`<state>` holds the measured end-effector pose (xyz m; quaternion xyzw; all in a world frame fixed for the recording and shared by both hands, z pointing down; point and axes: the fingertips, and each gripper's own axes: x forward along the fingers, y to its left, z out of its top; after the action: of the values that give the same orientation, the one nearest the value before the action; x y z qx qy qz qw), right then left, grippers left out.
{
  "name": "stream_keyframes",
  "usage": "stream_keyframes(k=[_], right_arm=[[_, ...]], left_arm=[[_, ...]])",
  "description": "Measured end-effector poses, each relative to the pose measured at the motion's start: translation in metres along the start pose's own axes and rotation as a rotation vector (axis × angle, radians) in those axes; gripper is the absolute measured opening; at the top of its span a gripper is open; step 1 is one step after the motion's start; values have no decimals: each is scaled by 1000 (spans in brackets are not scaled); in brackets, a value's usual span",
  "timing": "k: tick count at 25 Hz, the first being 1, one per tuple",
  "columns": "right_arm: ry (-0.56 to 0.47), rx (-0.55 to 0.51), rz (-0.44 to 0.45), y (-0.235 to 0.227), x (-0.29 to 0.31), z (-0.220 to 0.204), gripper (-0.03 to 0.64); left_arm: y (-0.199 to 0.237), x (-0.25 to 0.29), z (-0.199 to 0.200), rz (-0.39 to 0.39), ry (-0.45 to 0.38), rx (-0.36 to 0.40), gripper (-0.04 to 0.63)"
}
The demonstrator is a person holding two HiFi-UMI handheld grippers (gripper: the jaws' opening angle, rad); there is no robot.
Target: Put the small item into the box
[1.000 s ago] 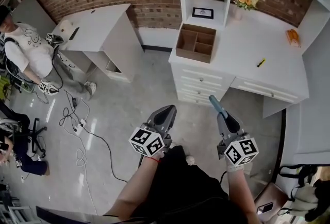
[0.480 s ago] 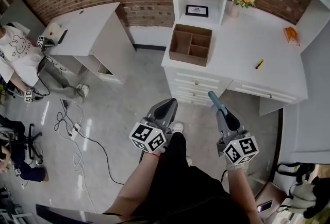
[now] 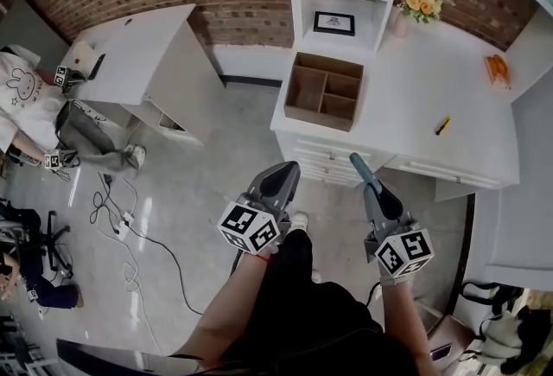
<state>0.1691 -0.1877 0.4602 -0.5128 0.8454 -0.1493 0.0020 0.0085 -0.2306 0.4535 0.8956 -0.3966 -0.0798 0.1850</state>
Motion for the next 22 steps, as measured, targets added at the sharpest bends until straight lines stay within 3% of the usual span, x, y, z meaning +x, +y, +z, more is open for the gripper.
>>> stream_keyframes(k=[22], right_arm=[[92,-29,-101,-37,111,5,69]], left_arm=[[89,89,26,-87,68,-13,2]])
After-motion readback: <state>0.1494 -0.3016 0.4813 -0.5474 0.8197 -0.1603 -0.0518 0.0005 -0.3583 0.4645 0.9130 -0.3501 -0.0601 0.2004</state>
